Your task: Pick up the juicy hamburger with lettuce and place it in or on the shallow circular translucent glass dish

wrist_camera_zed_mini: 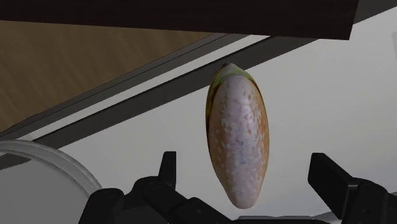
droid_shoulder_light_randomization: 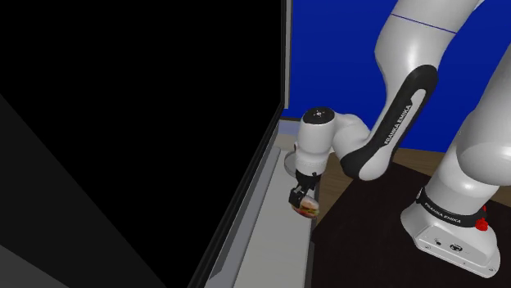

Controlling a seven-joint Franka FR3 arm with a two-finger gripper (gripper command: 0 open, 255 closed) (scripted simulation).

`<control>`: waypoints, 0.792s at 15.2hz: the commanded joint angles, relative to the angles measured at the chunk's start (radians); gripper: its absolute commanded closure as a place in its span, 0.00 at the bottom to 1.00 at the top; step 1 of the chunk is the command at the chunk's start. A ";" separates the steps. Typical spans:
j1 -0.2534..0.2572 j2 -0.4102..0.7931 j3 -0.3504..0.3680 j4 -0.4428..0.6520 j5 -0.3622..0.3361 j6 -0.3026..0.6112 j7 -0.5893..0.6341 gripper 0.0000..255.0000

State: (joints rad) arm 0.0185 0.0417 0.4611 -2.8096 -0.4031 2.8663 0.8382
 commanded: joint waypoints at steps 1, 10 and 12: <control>0.002 0.048 -0.028 0.013 -0.117 0.023 0.086 0.00; 0.035 0.107 -0.093 0.036 -0.253 0.047 0.188 0.00; 0.035 0.107 -0.093 0.036 -0.252 0.047 0.187 1.00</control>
State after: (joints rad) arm 0.0531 0.1485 0.3684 -2.7737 -0.6554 2.9132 1.0255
